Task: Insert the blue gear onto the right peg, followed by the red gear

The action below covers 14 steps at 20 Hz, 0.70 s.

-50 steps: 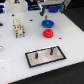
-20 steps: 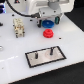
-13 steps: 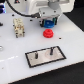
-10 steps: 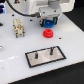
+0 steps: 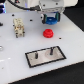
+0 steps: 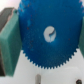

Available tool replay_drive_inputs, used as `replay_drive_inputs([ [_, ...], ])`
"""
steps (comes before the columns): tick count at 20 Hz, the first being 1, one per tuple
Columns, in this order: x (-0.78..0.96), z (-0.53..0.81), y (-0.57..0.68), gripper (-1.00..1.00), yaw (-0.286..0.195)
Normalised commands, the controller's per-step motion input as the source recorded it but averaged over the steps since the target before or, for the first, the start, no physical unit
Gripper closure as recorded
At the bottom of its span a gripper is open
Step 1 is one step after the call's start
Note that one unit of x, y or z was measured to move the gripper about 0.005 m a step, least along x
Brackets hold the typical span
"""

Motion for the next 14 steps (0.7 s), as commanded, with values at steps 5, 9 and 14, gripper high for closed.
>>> replay_drive_inputs([
  [5,0.79,0.56,-0.11,1.00,0.000],
  [9,0.80,0.52,-0.13,1.00,0.000],
  [14,0.83,0.42,-0.15,1.00,0.000],
])
